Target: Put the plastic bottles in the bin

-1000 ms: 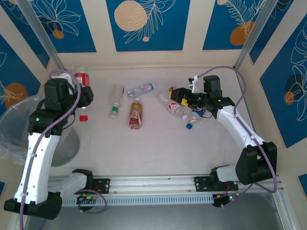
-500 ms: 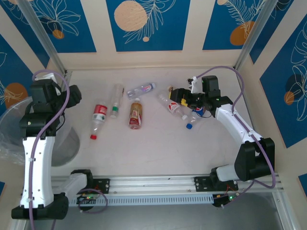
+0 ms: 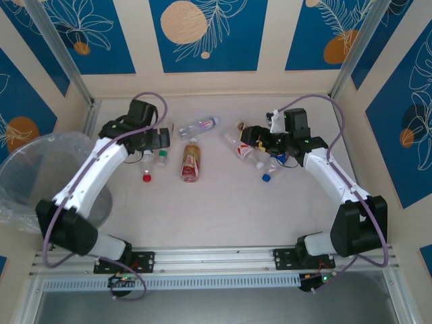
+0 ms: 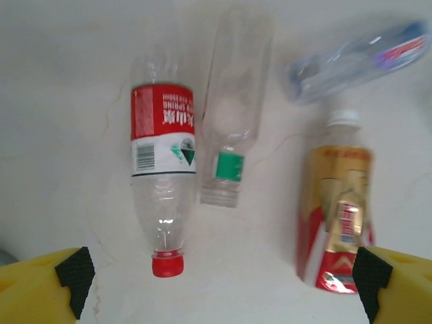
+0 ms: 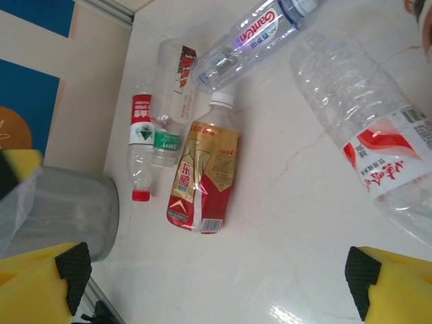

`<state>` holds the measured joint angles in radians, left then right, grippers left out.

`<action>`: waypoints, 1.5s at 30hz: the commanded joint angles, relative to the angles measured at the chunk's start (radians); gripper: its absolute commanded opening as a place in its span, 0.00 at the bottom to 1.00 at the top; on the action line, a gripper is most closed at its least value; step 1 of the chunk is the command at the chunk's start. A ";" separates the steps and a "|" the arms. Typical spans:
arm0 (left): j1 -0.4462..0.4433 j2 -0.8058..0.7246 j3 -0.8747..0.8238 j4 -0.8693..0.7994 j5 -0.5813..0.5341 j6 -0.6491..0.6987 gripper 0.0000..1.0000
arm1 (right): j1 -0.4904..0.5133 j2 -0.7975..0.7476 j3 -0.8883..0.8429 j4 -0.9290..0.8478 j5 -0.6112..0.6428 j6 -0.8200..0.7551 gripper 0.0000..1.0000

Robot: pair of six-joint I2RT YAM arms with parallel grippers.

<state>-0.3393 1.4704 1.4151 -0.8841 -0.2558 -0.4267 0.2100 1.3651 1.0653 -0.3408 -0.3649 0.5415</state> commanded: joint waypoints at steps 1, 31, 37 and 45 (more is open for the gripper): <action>0.103 0.066 -0.028 0.065 0.054 -0.060 0.99 | 0.002 -0.051 -0.018 -0.030 0.029 -0.012 0.99; 0.240 0.528 0.099 0.181 0.214 0.080 0.58 | 0.004 -0.089 -0.042 -0.066 0.066 -0.005 0.99; 0.204 0.301 0.083 0.133 0.250 0.092 0.58 | 0.005 -0.084 -0.034 -0.062 0.066 -0.005 0.99; 0.208 -0.021 0.103 0.066 0.306 0.129 0.58 | 0.009 -0.059 -0.024 -0.030 0.053 0.005 0.99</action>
<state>-0.1303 1.5024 1.4986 -0.7383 0.0151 -0.3305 0.2104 1.2987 1.0317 -0.3828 -0.2985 0.5419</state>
